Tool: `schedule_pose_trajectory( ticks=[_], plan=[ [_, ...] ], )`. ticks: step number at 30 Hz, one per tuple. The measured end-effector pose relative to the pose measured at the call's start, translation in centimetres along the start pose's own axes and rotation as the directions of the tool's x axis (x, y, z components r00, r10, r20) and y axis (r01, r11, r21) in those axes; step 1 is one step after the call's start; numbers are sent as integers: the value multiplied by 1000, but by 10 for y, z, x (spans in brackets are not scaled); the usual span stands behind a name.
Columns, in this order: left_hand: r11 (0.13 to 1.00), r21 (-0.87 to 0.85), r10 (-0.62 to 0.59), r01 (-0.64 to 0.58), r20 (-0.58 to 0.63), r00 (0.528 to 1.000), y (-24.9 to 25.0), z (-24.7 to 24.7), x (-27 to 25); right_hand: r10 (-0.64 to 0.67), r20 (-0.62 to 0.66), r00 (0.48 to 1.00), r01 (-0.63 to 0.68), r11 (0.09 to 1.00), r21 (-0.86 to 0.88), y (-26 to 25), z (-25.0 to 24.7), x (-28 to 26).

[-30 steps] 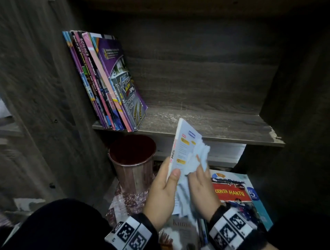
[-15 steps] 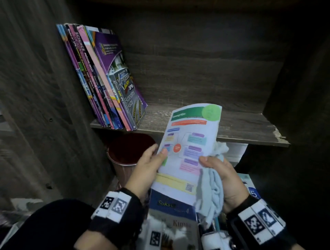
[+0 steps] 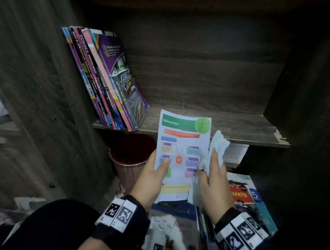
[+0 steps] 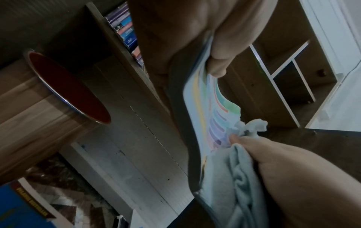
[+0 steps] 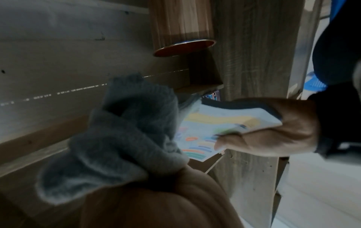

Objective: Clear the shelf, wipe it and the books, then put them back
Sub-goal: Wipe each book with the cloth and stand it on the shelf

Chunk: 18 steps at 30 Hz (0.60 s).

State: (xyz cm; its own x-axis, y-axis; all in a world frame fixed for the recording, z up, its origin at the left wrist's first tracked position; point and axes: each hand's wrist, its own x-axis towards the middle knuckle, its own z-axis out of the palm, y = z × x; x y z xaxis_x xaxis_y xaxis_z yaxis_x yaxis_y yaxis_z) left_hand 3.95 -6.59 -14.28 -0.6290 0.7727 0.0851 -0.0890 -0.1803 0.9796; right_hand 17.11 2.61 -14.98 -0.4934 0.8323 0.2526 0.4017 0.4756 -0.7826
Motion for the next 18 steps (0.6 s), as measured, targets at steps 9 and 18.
schedule_pose_trajectory(
  ticks=[9,18],
  plan=[
    [986,69,147,-153,89,985,-2,20,-14,-407,259,876,441,893,-89,-3,19,-22],
    [985,81,132,-151,202,970,-5,22,-20,-65,-126,990,75,994,75,14,-2,30]
  ],
)
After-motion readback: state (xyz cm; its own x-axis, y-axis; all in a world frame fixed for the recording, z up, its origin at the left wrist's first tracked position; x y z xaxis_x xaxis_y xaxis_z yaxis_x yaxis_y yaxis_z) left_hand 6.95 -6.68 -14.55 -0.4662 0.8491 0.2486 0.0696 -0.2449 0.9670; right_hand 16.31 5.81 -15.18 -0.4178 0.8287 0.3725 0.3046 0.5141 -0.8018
